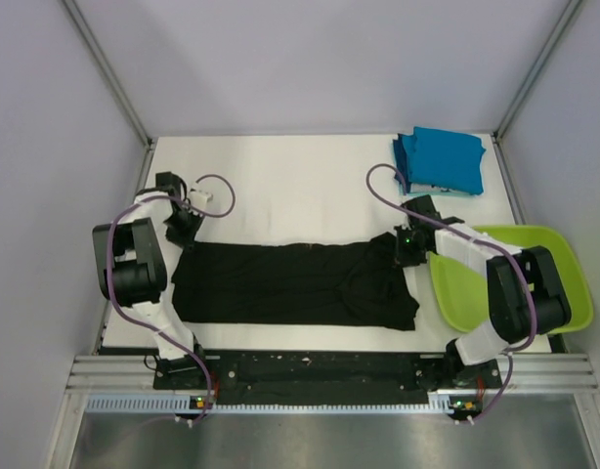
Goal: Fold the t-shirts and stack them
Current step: Fold the other side of the tshirt into a rectangle
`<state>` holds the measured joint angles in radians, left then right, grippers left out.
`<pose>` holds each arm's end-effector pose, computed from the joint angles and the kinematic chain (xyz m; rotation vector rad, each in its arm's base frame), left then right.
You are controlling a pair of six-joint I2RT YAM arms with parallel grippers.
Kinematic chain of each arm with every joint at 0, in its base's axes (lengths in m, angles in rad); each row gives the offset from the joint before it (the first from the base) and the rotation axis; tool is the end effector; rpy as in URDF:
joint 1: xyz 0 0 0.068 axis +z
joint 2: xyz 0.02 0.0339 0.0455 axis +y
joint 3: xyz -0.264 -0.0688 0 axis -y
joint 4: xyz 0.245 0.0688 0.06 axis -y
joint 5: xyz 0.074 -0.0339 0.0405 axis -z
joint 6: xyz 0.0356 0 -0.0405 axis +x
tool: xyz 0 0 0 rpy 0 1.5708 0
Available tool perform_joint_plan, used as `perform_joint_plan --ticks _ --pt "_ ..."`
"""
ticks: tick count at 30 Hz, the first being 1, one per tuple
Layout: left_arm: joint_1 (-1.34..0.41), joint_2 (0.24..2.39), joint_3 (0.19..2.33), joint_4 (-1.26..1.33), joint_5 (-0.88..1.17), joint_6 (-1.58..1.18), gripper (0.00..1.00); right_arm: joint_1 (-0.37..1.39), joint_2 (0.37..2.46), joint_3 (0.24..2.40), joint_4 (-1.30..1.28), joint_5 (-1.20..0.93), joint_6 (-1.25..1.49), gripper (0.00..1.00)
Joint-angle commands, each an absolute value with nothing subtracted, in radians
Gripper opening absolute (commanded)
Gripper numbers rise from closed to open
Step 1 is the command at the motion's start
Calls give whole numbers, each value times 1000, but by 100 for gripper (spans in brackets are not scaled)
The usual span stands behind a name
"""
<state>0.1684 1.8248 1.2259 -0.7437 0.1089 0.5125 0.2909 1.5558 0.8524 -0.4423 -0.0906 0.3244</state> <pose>0.3430 0.0544 0.1739 0.5126 2.8444 -0.0379 0.2739 0.0854 0.1650 0.0191 2.7483 0.2983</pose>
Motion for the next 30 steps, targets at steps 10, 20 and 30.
perform_joint_plan --ticks 10,20,30 --pt "190 1812 1203 -689 75 477 0 255 1444 788 -475 -87 373 27" --pt "192 1781 1264 -700 260 373 60 256 1431 986 -446 -86 204 42" --pt "192 1885 1210 -709 299 393 66 256 1631 1029 -393 -118 199 28"
